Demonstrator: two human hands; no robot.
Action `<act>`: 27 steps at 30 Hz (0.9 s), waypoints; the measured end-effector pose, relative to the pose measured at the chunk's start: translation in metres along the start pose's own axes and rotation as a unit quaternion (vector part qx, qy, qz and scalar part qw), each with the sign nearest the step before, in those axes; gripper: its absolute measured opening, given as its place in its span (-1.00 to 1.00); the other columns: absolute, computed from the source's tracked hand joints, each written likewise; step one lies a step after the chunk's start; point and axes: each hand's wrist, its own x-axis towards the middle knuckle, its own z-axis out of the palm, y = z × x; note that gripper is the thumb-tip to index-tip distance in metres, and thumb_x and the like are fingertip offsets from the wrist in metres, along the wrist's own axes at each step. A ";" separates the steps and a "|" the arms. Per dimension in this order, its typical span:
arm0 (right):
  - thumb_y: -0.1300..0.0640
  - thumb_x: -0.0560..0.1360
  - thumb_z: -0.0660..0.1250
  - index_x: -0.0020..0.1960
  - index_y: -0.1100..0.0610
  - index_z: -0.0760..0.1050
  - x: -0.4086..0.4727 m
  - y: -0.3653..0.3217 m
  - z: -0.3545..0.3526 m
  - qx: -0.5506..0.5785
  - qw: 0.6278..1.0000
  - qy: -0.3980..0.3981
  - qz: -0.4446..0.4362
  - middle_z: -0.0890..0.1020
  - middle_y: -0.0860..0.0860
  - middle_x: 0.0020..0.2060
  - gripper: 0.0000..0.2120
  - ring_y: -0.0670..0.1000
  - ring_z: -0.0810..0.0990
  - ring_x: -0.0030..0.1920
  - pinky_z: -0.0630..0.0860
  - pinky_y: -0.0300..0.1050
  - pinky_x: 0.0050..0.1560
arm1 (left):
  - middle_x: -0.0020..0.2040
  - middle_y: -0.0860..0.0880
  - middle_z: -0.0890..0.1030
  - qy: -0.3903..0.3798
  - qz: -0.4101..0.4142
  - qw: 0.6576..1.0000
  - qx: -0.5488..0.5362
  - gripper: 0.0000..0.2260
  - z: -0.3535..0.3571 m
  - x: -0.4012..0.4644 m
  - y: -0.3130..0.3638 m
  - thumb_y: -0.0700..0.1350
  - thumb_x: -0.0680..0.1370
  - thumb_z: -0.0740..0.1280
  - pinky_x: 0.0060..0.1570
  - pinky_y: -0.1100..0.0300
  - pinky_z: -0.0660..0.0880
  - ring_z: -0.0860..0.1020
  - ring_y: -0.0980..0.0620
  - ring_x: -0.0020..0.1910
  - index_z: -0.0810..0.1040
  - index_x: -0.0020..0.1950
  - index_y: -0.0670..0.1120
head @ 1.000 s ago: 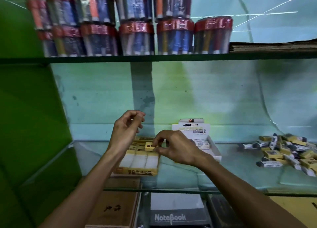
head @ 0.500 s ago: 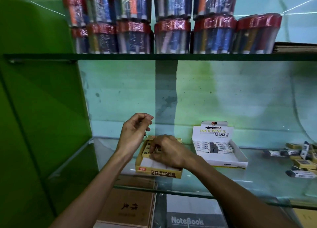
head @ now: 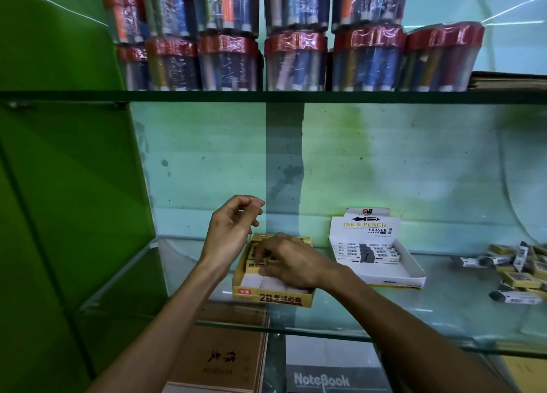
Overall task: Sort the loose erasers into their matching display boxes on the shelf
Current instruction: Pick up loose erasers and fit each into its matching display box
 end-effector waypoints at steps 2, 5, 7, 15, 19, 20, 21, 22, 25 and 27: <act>-0.02 0.53 0.35 0.18 0.00 0.51 0.000 0.001 -0.001 -0.010 1.000 0.002 -0.008 0.54 0.03 0.17 -0.76 0.03 0.47 0.17 0.40 -0.06 0.14 | -0.21 0.14 0.62 -0.001 0.003 1.000 0.000 -0.90 0.001 0.000 0.001 -0.10 0.60 0.32 -0.18 0.20 0.49 0.54 0.19 -0.27 0.63 -0.02 -0.03; -0.09 0.49 0.39 0.17 0.01 0.52 -0.007 0.008 -0.008 0.008 1.000 0.014 0.002 0.56 0.00 0.15 -0.69 0.01 0.47 0.18 0.44 -0.02 0.19 | -0.23 0.16 0.62 -0.006 0.010 1.000 -0.005 -0.91 0.006 0.001 0.004 -0.11 0.60 0.32 -0.18 0.21 0.49 0.54 0.17 -0.26 0.63 -0.02 -0.02; -0.09 0.48 0.41 0.13 0.02 0.54 -0.016 0.016 -0.018 0.031 0.999 0.039 0.011 0.58 -0.02 0.12 -0.71 0.00 0.48 0.16 0.46 -0.04 0.17 | -0.22 0.14 0.62 -0.010 0.016 1.000 -0.009 -0.91 0.013 0.002 0.006 -0.10 0.60 0.32 -0.16 0.18 0.50 0.54 0.15 -0.24 0.63 -0.02 -0.03; 0.07 0.56 0.33 0.05 0.05 0.57 -0.095 0.065 -0.076 0.022 0.979 0.182 0.090 0.64 -0.09 0.03 -0.89 -0.12 0.49 0.07 0.33 -0.28 0.02 | -0.22 0.08 0.63 -0.071 0.018 0.995 -0.065 -0.90 0.087 -0.007 0.016 -0.11 0.60 0.32 -0.18 0.17 0.47 0.54 0.12 -0.26 0.62 -0.02 -0.07; 0.14 0.56 0.33 -0.01 0.08 0.59 -0.147 0.092 -0.094 -0.001 0.965 0.215 0.152 0.66 -0.08 -0.02 -0.92 -0.07 0.52 0.02 0.27 -0.48 -0.09 | -0.28 0.11 0.62 -0.121 0.028 0.989 -0.085 -0.90 0.135 -0.018 0.021 -0.14 0.61 0.31 -0.22 0.16 0.45 0.53 0.09 -0.29 0.61 -0.04 -0.10; 0.14 0.56 0.32 -0.02 0.08 0.59 -0.158 0.097 -0.097 0.000 0.962 0.216 0.168 0.66 -0.09 -0.03 -0.92 -0.08 0.51 0.01 0.27 -0.51 -0.09 | -0.28 0.10 0.63 -0.134 0.030 0.987 -0.086 -0.90 0.146 -0.021 0.022 -0.13 0.61 0.31 -0.22 0.16 0.46 0.54 0.08 -0.28 0.61 -0.03 -0.10; 0.14 0.56 0.31 -0.02 0.08 0.59 -0.168 0.102 -0.100 0.000 0.959 0.216 0.183 0.66 -0.11 -0.03 -0.91 -0.10 0.51 0.00 0.28 -0.52 -0.10 | -0.27 0.10 0.63 -0.146 0.031 0.985 -0.087 -0.89 0.156 -0.024 0.024 -0.13 0.61 0.31 -0.23 0.17 0.48 0.54 0.07 -0.28 0.61 -0.03 -0.11; 0.13 0.57 0.31 -0.03 0.07 0.59 -0.177 0.107 -0.102 0.002 0.956 0.215 0.198 0.66 -0.13 -0.04 -0.91 -0.11 0.51 0.00 0.29 -0.50 -0.12 | -0.27 0.09 0.63 -0.156 0.031 0.983 -0.088 -0.89 0.167 -0.027 0.026 -0.12 0.61 0.31 -0.23 0.18 0.48 0.54 0.07 -0.27 0.61 -0.02 -0.10; 0.10 0.57 0.30 -0.02 0.04 0.59 -0.201 0.116 -0.109 -0.006 0.948 0.223 0.226 0.65 -0.14 -0.05 -0.91 -0.12 0.51 0.01 0.31 -0.36 -0.13 | -0.25 0.04 0.61 -0.182 0.025 0.978 -0.096 -0.90 0.193 -0.035 0.030 -0.14 0.61 0.31 -0.22 0.15 0.48 0.53 0.07 -0.29 0.62 -0.02 -0.09; 0.10 0.57 0.29 0.00 0.06 0.59 -0.214 0.119 -0.115 -0.018 0.944 0.225 0.240 0.63 -0.13 -0.04 -0.90 -0.13 0.52 -0.03 0.33 -0.35 -0.15 | -0.24 0.01 0.61 -0.197 0.022 0.975 -0.096 -0.91 0.208 -0.039 0.032 -0.13 0.61 0.32 -0.23 0.09 0.45 0.53 0.05 -0.29 0.62 -0.02 -0.08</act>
